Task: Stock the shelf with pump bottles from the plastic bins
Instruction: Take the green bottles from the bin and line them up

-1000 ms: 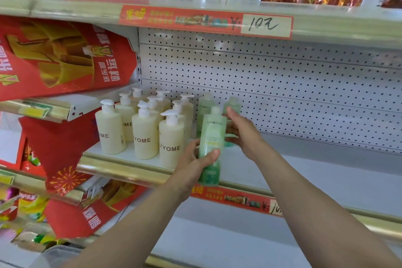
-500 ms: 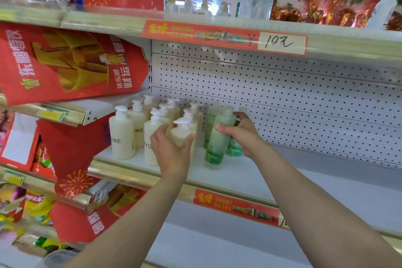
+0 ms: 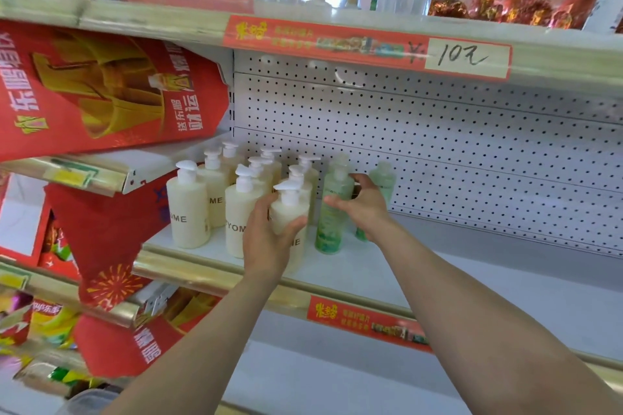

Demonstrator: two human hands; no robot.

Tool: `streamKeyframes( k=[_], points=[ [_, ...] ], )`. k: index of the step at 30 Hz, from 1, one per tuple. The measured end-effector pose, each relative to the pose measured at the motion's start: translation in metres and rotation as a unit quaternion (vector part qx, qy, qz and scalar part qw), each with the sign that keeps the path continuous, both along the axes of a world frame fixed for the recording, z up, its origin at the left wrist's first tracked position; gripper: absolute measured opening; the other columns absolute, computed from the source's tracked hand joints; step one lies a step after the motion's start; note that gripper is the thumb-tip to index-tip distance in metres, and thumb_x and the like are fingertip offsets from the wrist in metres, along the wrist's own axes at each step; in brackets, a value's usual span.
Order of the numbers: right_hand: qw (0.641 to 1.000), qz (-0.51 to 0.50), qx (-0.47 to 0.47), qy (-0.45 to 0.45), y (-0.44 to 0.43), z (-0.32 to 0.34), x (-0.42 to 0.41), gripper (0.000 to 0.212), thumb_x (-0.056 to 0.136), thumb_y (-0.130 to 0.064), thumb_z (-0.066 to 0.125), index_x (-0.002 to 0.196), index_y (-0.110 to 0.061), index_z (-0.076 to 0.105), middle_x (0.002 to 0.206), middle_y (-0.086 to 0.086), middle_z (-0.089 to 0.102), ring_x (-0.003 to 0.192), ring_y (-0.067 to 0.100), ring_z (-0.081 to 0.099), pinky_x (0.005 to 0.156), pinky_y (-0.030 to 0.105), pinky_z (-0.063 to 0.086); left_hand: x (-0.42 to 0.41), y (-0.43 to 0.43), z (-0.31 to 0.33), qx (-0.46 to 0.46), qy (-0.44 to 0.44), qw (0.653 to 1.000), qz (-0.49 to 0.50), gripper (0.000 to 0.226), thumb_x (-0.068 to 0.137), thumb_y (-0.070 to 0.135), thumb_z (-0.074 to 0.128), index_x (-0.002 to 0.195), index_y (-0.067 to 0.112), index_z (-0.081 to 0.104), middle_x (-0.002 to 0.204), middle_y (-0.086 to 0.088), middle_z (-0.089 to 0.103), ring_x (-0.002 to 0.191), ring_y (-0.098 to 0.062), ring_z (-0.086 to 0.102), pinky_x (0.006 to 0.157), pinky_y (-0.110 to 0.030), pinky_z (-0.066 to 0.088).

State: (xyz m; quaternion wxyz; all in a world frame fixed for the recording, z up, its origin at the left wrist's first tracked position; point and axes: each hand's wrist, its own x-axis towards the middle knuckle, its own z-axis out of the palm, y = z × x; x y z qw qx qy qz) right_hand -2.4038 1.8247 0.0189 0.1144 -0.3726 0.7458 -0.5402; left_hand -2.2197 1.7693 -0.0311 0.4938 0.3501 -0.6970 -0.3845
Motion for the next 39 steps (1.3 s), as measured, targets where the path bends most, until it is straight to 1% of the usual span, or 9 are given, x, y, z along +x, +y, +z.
streamKeyframes(
  k=[5, 10, 14, 18, 23, 26, 29, 33, 39],
  points=[
    [1.0, -0.006, 0.003, 0.002, -0.003, -0.001, 0.002, 0.073, 0.067, -0.03, 0.09, 0.129, -0.024, 0.052, 0.11, 0.001, 0.069, 0.098, 0.017, 0.068, 0.089, 0.037, 0.057, 0.004, -0.005, 0.001, -0.004, -0.013, 1.0, -0.013, 0.056, 0.079, 0.042, 0.078, 0.126, 0.027, 0.054, 0.126, 0.004, 0.062, 0.116, -0.02, 0.056, 0.098, -0.043, 0.047],
    [1.0, -0.015, 0.013, 0.005, -0.001, 0.0, 0.006, 0.07, 0.068, -0.034, 0.088, 0.126, -0.029, 0.05, 0.102, -0.005, 0.068, 0.091, 0.01, 0.067, 0.073, 0.022, 0.052, 0.005, -0.004, 0.003, 0.002, -0.018, 1.0, -0.016, 0.057, 0.078, 0.047, 0.077, 0.126, 0.029, 0.052, 0.127, 0.005, 0.061, 0.116, -0.02, 0.056, 0.098, -0.044, 0.047],
    [0.999, -0.03, 0.037, 0.004, -0.002, 0.001, 0.012, 0.074, 0.072, -0.033, 0.087, 0.133, -0.022, 0.047, 0.113, 0.002, 0.068, 0.101, 0.018, 0.066, 0.083, 0.03, 0.054, 0.006, -0.003, 0.005, 0.01, -0.033, 0.999, -0.025, 0.058, 0.079, 0.048, 0.075, 0.128, 0.031, 0.049, 0.13, 0.003, 0.059, 0.119, -0.02, 0.054, 0.097, -0.041, 0.046],
    [0.995, -0.083, 0.058, 0.01, 0.007, 0.012, 0.031, 0.09, 0.076, -0.042, 0.083, 0.148, -0.016, 0.035, 0.137, 0.007, 0.055, 0.124, 0.024, 0.055, 0.095, 0.031, 0.046, 0.011, -0.002, 0.009, -0.003, -0.069, 0.997, -0.046, 0.06, 0.085, 0.039, 0.073, 0.137, 0.028, 0.044, 0.134, -0.001, 0.056, 0.123, -0.024, 0.051, 0.098, -0.037, 0.043],
    [0.985, -0.156, 0.035, 0.073, 0.027, 0.037, 0.076, 0.082, 0.081, -0.042, 0.078, 0.148, -0.016, 0.038, 0.142, 0.011, 0.049, 0.127, 0.024, 0.05, 0.093, 0.025, 0.038, 0.047, -0.006, 0.028, -0.033, -0.105, 0.992, -0.062, 0.066, 0.087, 0.036, 0.072, 0.143, 0.017, 0.041, 0.139, -0.007, 0.053, 0.127, -0.027, 0.046, 0.101, -0.038, 0.039],
    [0.976, -0.157, 0.054, 0.138, 0.037, 0.054, 0.116, 0.075, 0.084, -0.04, 0.075, 0.147, -0.02, 0.039, 0.141, 0.013, 0.048, 0.127, 0.025, 0.05, 0.091, 0.025, 0.036, 0.087, -0.018, 0.05, -0.062, -0.106, 0.991, -0.062, 0.069, 0.086, 0.032, 0.073, 0.145, 0.018, 0.04, 0.141, -0.008, 0.05, 0.133, -0.029, 0.041, 0.103, -0.041, 0.038],
    [0.962, -0.142, 0.082, 0.217, 0.039, 0.066, 0.164, 0.073, 0.084, -0.041, 0.074, 0.147, -0.024, 0.041, 0.143, 0.012, 0.046, 0.128, 0.026, 0.048, 0.094, 0.028, 0.037, 0.13, -0.036, 0.071, -0.115, -0.153, 0.979, -0.065, 0.062, 0.085, 0.03, 0.075, 0.139, 0.018, 0.045, 0.139, -0.01, 0.05, 0.13, -0.032, 0.043, 0.105, -0.044, 0.04],
    [0.938, -0.126, 0.142, 0.29, 0.035, 0.073, 0.227, 0.074, 0.083, -0.048, 0.072, 0.147, -0.032, 0.038, 0.145, 0.008, 0.043, 0.131, 0.026, 0.045, 0.096, 0.031, 0.038, 0.186, -0.049, 0.086, -0.144, -0.224, 0.963, -0.037, 0.065, 0.087, 0.041, 0.07, 0.141, 0.02, 0.042, 0.147, -0.012, 0.041, 0.134, -0.034, 0.037, 0.106, -0.046, 0.035],
    [0.928, -0.118, 0.176, 0.306, 0.025, 0.055, 0.301, 0.071, 0.086, -0.057, 0.062, 0.148, -0.034, 0.036, 0.149, 0.007, 0.04, 0.137, 0.026, 0.038, 0.101, 0.04, 0.04, 0.25, -0.058, 0.08, -0.156, -0.266, 0.951, -0.023, 0.061, 0.096, 0.048, 0.052, 0.145, 0.017, 0.036, 0.149, -0.015, 0.037, 0.135, -0.037, 0.036, 0.107, -0.049, 0.035]
  ],
)
